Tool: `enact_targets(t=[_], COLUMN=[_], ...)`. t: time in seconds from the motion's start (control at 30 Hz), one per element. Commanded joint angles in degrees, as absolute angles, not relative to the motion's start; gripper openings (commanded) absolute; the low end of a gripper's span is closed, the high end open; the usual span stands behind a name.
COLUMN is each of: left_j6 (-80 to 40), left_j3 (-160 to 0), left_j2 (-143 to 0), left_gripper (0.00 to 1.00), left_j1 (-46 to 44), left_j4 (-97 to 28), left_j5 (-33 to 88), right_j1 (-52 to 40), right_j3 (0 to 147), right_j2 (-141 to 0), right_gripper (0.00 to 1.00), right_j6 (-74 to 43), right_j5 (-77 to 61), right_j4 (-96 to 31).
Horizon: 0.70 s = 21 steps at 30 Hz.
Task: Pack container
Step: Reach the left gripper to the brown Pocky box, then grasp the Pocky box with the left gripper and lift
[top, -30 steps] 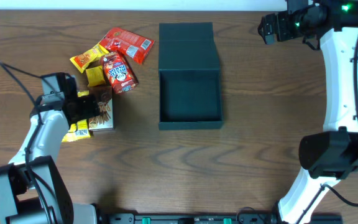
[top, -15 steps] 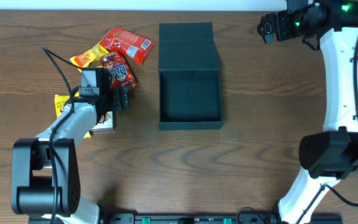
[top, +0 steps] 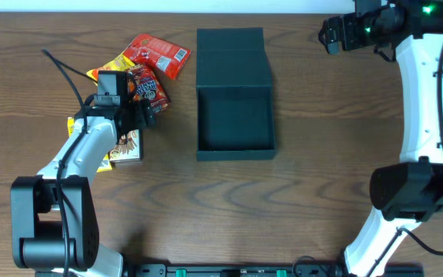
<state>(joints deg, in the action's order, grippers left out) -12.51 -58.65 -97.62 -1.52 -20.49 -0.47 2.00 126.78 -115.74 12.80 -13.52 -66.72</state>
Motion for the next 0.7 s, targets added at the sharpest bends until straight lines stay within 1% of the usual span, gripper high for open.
enact_targets(t=[0.0, 0.17, 0.3, 0.43, 0.67], left_j6=[-14.87, -17.37, -20.45, -22.55, -23.16], left_j3=[-59.37, -59.35, -59.35, -59.37, -59.27], left_j2=[-97.93, -99.68, -100.01, -99.96, -99.98], left_gripper=[0.95, 0.95, 0.95, 0.95, 0.95], left_j1=[-1.74, -1.74, -1.50, -1.43, -0.75], left_j4=[-22.31, -22.92, -24.43, -25.54, -25.69], left_j5=[-1.93, -1.98, -5.41, -5.98, -7.92], right_j1=[1.52, 1.52, 1.50, 1.48, 1.41], right_j3=[127.39, 127.39, 127.39, 127.39, 127.39], right_j2=[-114.54, -114.54, -114.54, -114.54, -114.54], right_gripper=[0.99, 0.99, 0.99, 0.99, 0.99], right_j6=[12.47, 12.47, 12.47, 12.45, 12.25], right_j5=[-14.20, -14.20, -14.22, -14.20, -14.22], right_j4=[-66.67, -66.52, -66.78, -67.09, -67.05])
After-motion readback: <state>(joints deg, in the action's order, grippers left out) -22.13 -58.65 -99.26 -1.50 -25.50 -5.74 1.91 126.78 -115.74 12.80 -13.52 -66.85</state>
